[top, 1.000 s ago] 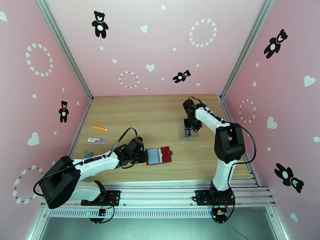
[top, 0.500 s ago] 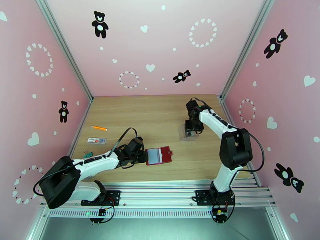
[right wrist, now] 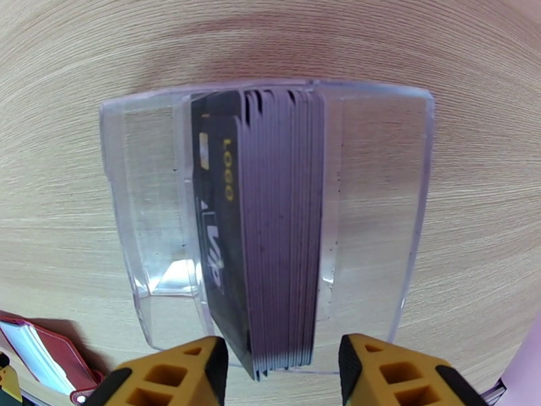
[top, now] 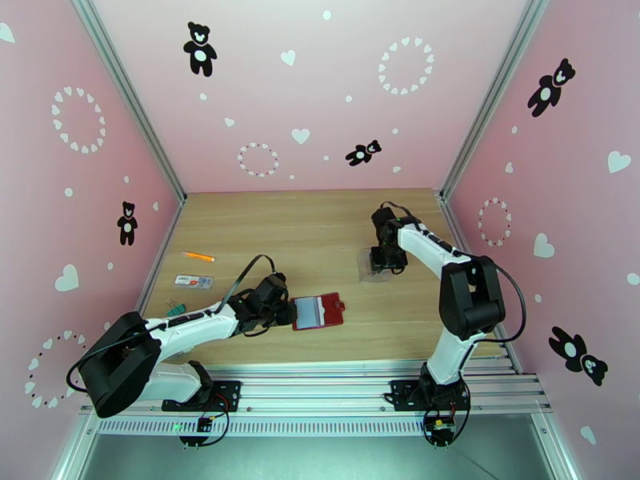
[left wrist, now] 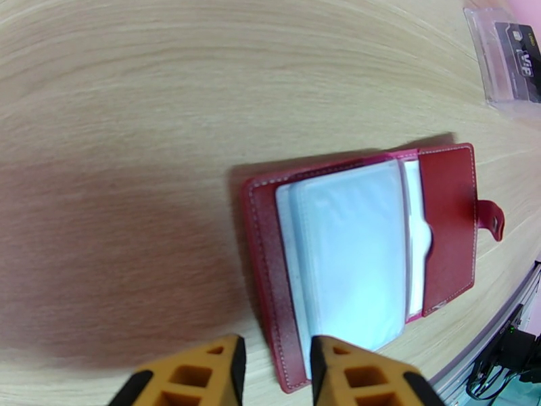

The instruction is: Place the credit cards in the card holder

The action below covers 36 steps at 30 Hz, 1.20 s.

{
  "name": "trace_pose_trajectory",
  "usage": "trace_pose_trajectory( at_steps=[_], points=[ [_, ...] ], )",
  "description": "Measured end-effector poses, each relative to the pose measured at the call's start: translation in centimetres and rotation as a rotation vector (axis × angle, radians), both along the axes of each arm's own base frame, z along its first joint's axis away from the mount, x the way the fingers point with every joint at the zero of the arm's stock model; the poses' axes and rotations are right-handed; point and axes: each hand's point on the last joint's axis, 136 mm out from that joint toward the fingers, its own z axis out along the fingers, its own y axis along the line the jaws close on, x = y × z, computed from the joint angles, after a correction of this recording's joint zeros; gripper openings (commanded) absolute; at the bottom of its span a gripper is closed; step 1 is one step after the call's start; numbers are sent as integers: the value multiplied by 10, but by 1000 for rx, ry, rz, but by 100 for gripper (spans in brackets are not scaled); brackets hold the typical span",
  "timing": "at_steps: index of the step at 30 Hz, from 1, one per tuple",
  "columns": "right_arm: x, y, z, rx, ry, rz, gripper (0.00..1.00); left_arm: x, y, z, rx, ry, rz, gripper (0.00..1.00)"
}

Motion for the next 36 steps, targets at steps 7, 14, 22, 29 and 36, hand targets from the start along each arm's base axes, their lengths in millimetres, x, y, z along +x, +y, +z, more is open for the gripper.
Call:
trace_pose_trajectory(
  at_steps=[7, 14, 22, 29, 36],
  points=[
    [0, -1, -4, -11, 7, -1, 47, 0, 0, 0, -2, 2, -1, 32],
    [1, -8, -3, -43, 0, -8, 46, 0, 0, 0, -2, 2, -1, 32],
    [4, -18, 9, -58, -35, -29, 42, 0, 0, 0, -2, 2, -1, 32],
    [4, -19, 14, -58, -47, -29, 30, 0, 0, 0, -2, 2, -2, 32],
    [3, -17, 14, -42, -42, -22, 6, 0, 0, 0, -1, 2, -1, 32]
  ],
)
